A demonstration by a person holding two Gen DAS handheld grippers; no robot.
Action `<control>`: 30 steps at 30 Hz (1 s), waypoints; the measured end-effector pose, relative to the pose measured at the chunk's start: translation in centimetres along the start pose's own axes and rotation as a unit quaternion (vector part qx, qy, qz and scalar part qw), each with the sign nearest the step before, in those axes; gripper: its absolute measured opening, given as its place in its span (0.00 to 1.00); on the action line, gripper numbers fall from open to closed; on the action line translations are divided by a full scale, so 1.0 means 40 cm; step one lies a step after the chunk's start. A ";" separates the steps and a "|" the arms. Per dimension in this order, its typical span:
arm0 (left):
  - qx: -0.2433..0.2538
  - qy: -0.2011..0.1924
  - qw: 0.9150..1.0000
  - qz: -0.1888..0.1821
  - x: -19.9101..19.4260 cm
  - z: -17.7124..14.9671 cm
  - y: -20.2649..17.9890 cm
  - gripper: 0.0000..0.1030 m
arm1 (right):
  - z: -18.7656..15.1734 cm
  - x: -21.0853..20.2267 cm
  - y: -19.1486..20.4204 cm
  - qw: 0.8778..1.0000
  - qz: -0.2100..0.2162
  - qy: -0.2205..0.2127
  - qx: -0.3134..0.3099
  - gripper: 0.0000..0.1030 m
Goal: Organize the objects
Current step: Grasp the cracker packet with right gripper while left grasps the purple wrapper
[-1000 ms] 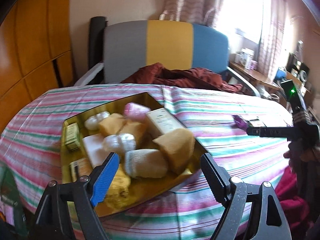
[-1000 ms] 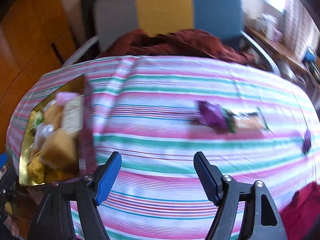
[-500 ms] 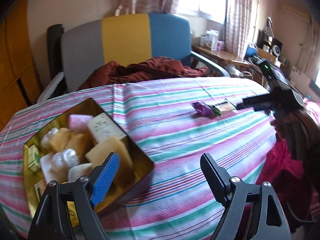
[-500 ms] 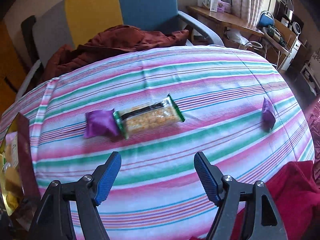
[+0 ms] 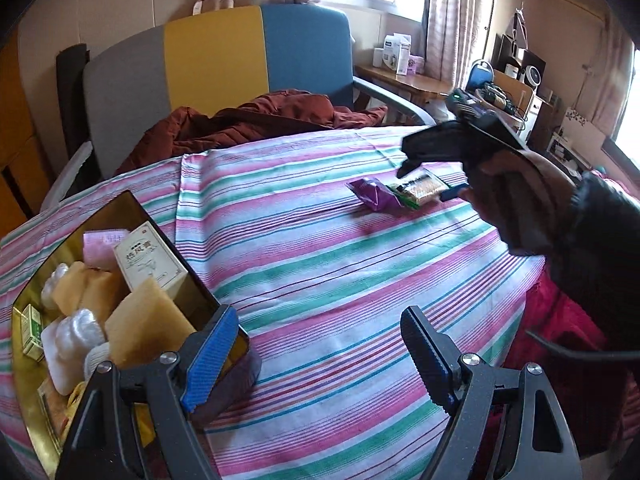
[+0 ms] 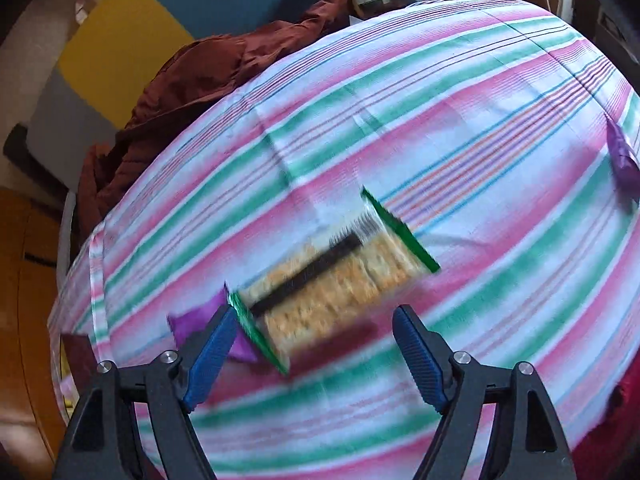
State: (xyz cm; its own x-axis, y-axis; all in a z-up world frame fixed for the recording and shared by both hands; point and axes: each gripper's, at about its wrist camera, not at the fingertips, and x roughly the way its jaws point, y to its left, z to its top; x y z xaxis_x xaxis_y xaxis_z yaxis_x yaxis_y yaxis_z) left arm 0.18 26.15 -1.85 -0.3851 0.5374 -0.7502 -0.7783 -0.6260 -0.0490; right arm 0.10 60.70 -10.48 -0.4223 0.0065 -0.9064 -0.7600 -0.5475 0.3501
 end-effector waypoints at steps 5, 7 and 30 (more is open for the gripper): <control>-0.002 0.007 1.000 -0.007 0.028 0.008 0.006 0.82 | 0.038 0.039 0.055 0.999 -0.030 -0.009 -0.041 0.79; -0.003 0.008 1.000 -0.009 0.035 0.013 0.005 0.82 | 0.048 0.048 0.071 0.996 -0.055 -0.011 -0.070 0.74; -0.028 0.057 0.998 -0.026 0.248 0.223 -0.088 0.79 | -0.103 -0.028 -0.032 0.961 -0.089 0.022 -0.260 0.46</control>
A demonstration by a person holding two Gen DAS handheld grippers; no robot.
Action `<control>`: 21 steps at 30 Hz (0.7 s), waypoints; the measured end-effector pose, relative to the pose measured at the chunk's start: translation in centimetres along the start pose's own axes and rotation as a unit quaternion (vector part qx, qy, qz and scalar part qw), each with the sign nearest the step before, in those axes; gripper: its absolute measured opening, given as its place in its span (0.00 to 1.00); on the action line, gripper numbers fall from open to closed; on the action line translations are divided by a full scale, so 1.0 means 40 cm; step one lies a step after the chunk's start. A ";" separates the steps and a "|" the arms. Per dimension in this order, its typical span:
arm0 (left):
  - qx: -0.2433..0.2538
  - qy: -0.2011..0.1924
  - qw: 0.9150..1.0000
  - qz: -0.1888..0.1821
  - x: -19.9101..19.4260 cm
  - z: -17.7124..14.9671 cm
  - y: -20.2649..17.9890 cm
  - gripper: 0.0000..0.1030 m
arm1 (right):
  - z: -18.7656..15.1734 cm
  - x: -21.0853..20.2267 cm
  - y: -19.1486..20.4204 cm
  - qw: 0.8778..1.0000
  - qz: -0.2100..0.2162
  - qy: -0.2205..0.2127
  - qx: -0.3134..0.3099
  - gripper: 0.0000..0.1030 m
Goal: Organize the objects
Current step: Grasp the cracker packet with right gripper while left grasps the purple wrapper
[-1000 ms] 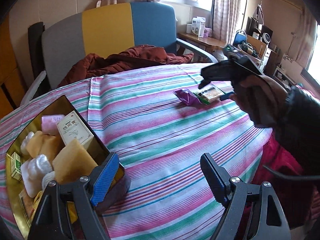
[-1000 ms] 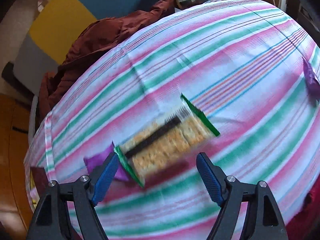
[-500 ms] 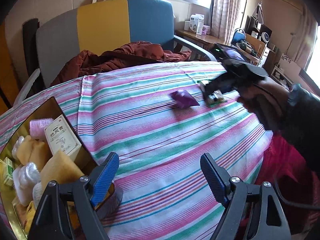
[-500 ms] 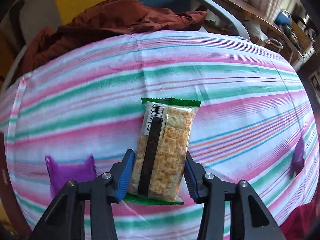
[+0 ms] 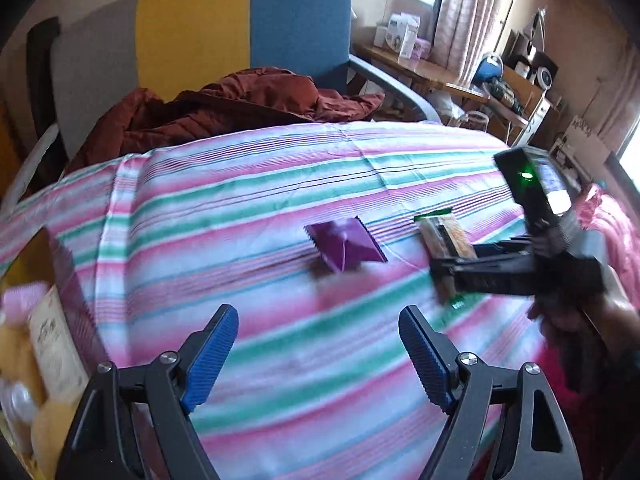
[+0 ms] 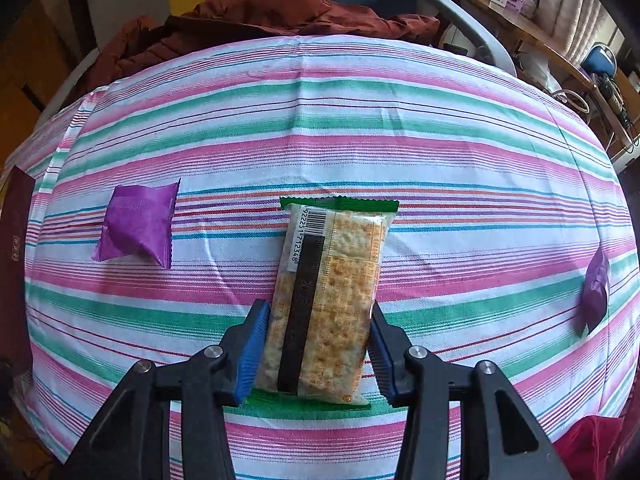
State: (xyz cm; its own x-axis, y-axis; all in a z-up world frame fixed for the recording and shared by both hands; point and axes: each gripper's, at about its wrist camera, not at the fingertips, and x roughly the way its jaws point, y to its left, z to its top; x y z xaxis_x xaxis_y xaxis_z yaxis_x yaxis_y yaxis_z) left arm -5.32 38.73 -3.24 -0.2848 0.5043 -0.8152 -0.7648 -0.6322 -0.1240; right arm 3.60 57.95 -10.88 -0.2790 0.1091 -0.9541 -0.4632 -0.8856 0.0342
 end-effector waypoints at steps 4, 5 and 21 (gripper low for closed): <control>0.058 0.015 0.998 0.025 0.075 0.049 -0.032 0.75 | -0.005 -0.001 -0.014 1.000 0.005 0.000 0.003 0.46; 0.079 0.021 0.996 0.032 0.096 0.059 -0.041 0.75 | 0.003 -0.005 -0.014 1.000 0.006 0.000 0.003 0.46; 0.198 0.058 0.978 0.004 0.276 0.122 -0.079 0.56 | 0.028 -0.007 0.001 1.000 0.000 0.006 -0.003 0.47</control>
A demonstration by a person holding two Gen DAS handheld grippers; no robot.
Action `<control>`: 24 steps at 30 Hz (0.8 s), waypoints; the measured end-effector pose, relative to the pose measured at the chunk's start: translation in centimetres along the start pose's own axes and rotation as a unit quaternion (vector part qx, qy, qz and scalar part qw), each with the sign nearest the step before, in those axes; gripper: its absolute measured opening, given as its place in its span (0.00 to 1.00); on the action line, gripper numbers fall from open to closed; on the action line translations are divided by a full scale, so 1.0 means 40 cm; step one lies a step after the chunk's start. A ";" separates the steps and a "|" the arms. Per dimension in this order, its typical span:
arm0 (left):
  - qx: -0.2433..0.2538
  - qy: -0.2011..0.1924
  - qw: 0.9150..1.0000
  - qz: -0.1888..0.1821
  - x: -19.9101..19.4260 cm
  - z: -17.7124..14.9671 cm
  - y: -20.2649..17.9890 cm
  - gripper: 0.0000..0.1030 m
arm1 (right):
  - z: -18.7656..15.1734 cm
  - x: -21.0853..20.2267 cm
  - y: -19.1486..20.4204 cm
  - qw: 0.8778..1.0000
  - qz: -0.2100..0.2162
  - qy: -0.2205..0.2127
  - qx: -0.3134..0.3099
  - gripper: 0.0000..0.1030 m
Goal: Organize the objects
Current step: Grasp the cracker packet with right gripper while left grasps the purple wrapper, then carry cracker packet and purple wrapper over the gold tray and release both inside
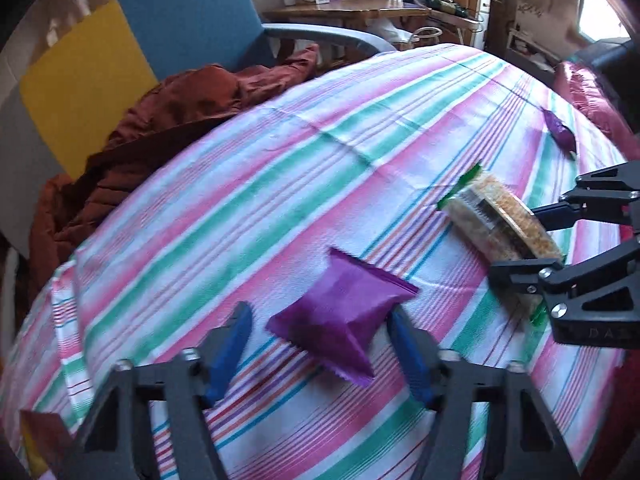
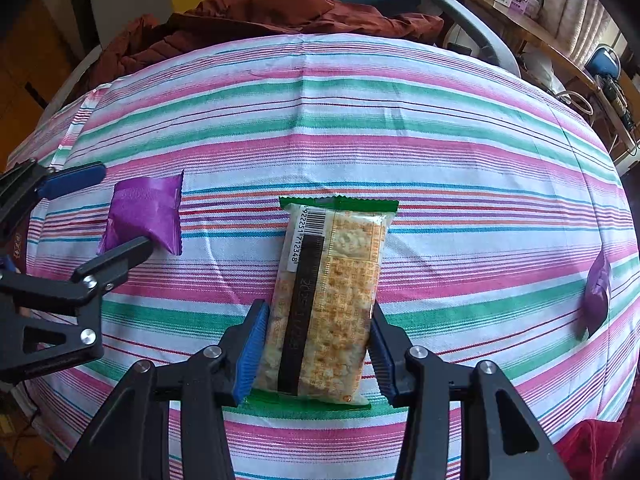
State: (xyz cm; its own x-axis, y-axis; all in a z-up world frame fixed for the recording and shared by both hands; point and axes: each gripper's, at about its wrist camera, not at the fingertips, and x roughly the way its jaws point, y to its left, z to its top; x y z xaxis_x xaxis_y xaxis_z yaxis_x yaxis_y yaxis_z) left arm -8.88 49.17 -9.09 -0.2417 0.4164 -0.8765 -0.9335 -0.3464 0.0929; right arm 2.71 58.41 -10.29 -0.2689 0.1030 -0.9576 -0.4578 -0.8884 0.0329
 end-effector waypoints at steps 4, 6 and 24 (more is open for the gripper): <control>-0.021 0.001 1.000 -0.020 0.004 -0.017 -0.010 0.51 | -0.001 0.004 0.005 1.000 -0.002 -0.004 -0.004 0.47; -0.048 -0.001 0.998 -0.029 -0.009 -0.038 -0.014 0.50 | -0.003 0.003 0.012 1.000 -0.004 -0.008 -0.008 0.47; -0.145 -0.030 0.989 0.010 -0.140 -0.268 -0.067 0.50 | -0.016 0.004 0.140 0.993 0.035 -0.029 -0.110 0.46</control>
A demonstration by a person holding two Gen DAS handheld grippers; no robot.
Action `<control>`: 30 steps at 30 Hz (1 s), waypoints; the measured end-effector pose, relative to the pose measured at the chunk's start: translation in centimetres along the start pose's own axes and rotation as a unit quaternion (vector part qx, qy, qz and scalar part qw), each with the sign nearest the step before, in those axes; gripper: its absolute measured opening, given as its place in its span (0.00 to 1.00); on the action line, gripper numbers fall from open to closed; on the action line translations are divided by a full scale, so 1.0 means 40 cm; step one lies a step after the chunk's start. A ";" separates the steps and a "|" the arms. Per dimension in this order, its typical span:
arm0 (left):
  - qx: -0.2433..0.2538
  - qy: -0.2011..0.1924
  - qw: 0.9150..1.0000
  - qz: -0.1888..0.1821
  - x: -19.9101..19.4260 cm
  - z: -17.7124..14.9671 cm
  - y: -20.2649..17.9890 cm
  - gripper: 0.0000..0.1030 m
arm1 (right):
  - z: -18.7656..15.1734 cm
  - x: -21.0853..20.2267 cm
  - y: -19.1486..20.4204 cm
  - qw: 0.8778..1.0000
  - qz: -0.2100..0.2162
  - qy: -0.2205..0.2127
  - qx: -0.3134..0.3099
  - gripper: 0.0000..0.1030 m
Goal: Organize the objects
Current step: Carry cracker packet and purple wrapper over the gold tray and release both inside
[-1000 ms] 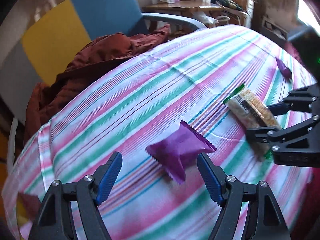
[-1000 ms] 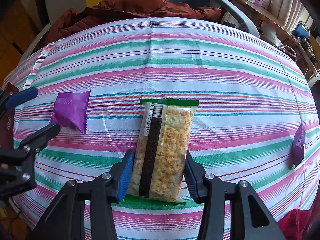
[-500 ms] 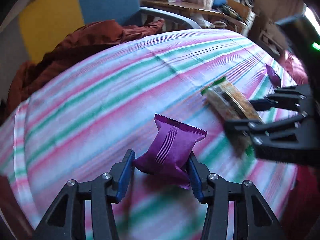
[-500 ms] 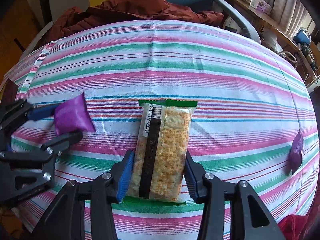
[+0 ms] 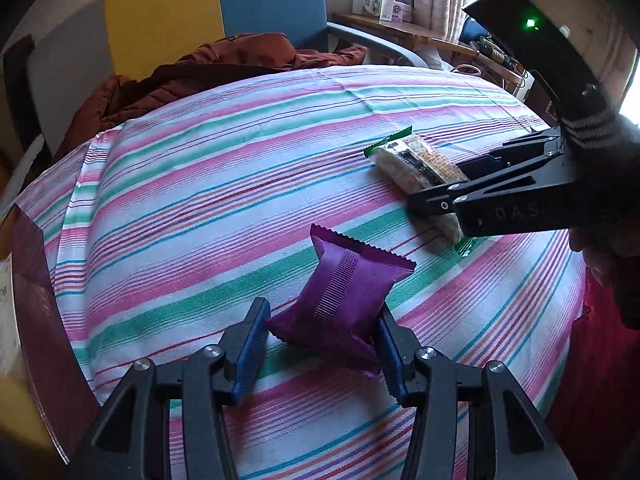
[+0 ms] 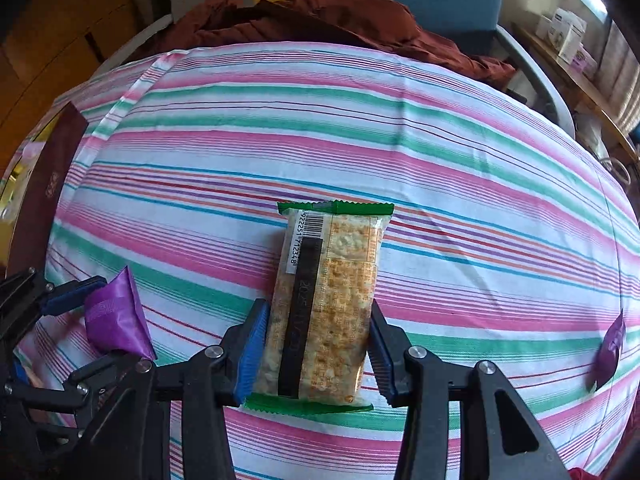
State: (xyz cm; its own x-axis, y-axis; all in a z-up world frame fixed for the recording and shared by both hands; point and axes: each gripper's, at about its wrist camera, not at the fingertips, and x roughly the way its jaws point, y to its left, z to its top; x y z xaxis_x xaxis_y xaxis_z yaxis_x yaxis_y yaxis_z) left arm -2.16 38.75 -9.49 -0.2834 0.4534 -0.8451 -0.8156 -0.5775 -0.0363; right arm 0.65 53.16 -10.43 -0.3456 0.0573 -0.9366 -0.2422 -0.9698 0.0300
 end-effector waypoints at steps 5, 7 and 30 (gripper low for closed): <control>-0.008 -0.005 1.000 0.008 -0.017 -0.022 0.000 0.50 | -0.005 -0.003 -0.010 1.000 -0.005 -0.007 -0.006 0.46; -0.013 -0.004 1.000 0.012 -0.025 -0.034 0.005 0.50 | -0.012 0.002 -0.008 1.000 -0.010 -0.009 -0.009 0.46; -0.029 -0.070 0.996 0.049 -0.262 -0.103 0.044 0.50 | -0.006 0.009 0.074 0.998 -0.049 0.019 -0.032 0.45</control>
State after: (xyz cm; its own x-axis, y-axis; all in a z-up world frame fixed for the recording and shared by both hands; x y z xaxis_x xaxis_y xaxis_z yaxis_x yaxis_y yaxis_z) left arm 1.48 30.17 -2.89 -0.4305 0.4805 -0.7640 -0.7517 -0.6594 0.0089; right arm 0.02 50.23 -10.78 -0.2890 0.1443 -0.9464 -0.2146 -0.9732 -0.0829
